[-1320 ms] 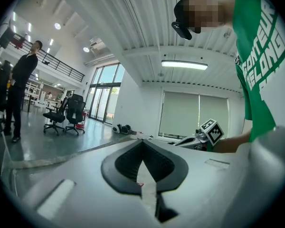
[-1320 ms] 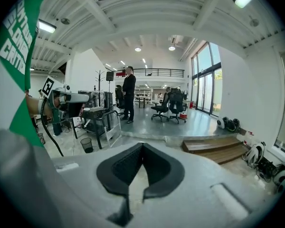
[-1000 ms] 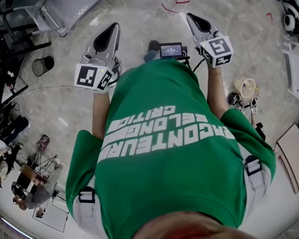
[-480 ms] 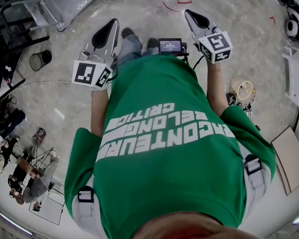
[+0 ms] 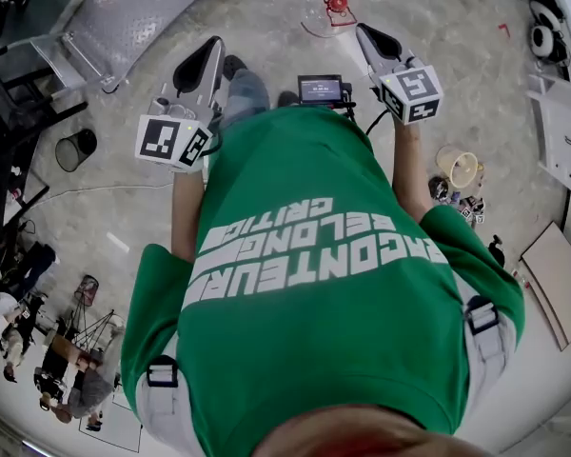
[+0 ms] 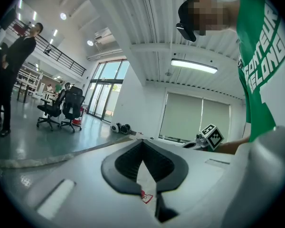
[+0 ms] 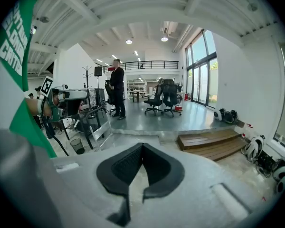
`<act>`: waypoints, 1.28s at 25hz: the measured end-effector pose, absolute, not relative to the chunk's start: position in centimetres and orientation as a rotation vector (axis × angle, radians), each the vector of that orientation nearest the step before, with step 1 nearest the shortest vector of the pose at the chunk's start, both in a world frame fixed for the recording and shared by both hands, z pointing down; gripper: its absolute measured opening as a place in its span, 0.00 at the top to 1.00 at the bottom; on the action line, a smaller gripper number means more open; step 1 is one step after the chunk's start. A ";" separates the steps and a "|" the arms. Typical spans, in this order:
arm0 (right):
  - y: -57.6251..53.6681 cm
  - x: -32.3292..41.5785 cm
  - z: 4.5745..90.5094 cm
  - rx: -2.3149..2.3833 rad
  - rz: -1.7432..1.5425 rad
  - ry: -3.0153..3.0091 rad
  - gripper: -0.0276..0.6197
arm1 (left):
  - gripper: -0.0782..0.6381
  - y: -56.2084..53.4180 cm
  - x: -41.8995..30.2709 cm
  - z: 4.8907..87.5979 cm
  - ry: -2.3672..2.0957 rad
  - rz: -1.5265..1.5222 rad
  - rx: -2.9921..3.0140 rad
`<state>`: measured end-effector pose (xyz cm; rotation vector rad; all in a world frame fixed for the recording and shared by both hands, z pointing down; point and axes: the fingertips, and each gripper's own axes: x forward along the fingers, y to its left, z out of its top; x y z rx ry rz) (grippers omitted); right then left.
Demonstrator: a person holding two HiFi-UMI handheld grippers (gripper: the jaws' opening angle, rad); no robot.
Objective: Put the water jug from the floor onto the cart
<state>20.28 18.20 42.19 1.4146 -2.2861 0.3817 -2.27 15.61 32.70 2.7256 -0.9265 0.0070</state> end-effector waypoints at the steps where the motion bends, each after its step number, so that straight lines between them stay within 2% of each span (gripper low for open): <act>1: 17.2 20.3 42.2 1.420 0.381 -2.277 0.97 | 0.87 14.5 -2.4 32.7 -0.917 0.005 2.728; 18: 6.8 19.3 43.1 1.457 0.386 -2.079 0.97 | 0.87 1.4 -6.4 34.6 -0.815 -0.025 2.684; 32: 6.0 22.4 44.9 1.489 0.469 -1.993 0.97 | 0.87 -2.6 -3.8 36.0 -0.725 0.050 2.668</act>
